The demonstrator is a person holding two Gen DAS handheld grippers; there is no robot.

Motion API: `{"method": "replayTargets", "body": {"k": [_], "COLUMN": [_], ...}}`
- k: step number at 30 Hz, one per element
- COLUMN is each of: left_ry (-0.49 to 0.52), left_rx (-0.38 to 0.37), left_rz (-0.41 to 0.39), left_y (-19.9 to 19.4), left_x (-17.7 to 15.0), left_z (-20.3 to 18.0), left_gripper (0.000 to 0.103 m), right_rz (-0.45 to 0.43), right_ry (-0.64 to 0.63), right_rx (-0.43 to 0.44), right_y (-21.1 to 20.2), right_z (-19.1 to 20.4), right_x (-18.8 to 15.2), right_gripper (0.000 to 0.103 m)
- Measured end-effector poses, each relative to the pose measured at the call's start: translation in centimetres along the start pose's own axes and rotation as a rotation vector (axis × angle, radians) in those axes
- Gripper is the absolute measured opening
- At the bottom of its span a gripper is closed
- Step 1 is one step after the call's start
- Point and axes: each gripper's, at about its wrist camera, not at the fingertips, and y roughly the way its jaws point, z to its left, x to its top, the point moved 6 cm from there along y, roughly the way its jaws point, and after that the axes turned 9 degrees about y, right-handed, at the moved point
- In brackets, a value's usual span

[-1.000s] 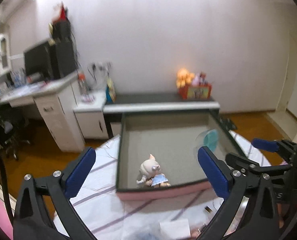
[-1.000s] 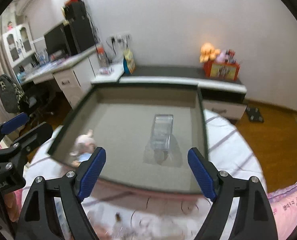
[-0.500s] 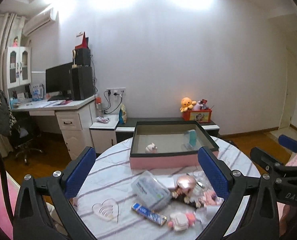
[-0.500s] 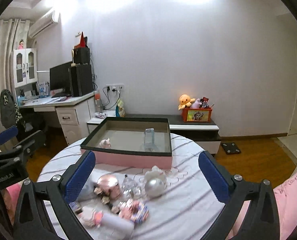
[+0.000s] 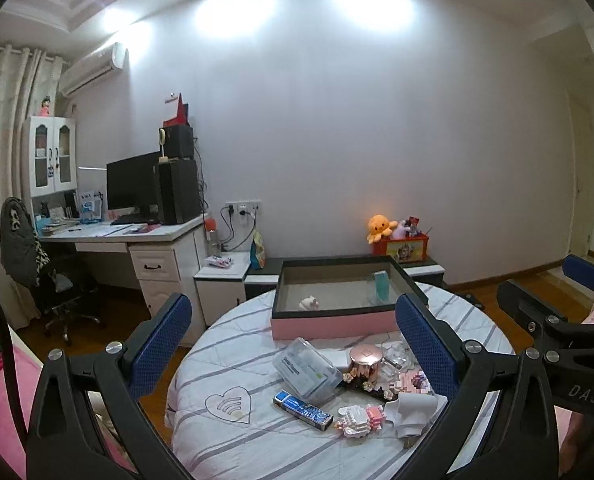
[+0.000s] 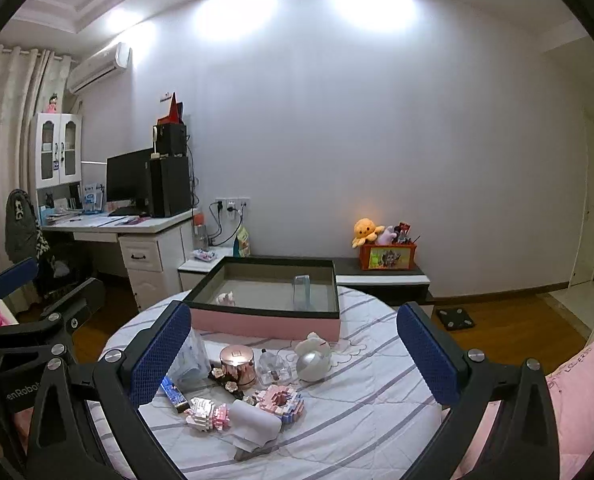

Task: Organize rigid objects
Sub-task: 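Lower the doll and soap dish into the pink tray and open both grippers, then grasp the blue tin with the left gripper while the right gripper grasps the white plug device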

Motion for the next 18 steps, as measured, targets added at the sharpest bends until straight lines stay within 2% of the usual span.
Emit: {"method": "replayTargets", "body": {"k": [7,18], "left_ry": [-0.010,-0.016], "left_rx": [0.008,0.000], "left_rz": [-0.014,0.003], "left_y": [-0.49,0.19], "left_x": [0.05,-0.45], "left_z": [0.41,0.36], "left_gripper": [0.103,0.103], "right_rz": [-0.025,-0.012], "right_ry": [-0.007,-0.011], "right_rx": [-0.009,-0.010], "right_y": [-0.86,-0.30], "right_z": [0.43,0.61], "right_x": [0.28,-0.05], "right_gripper": [0.103,0.103]}}
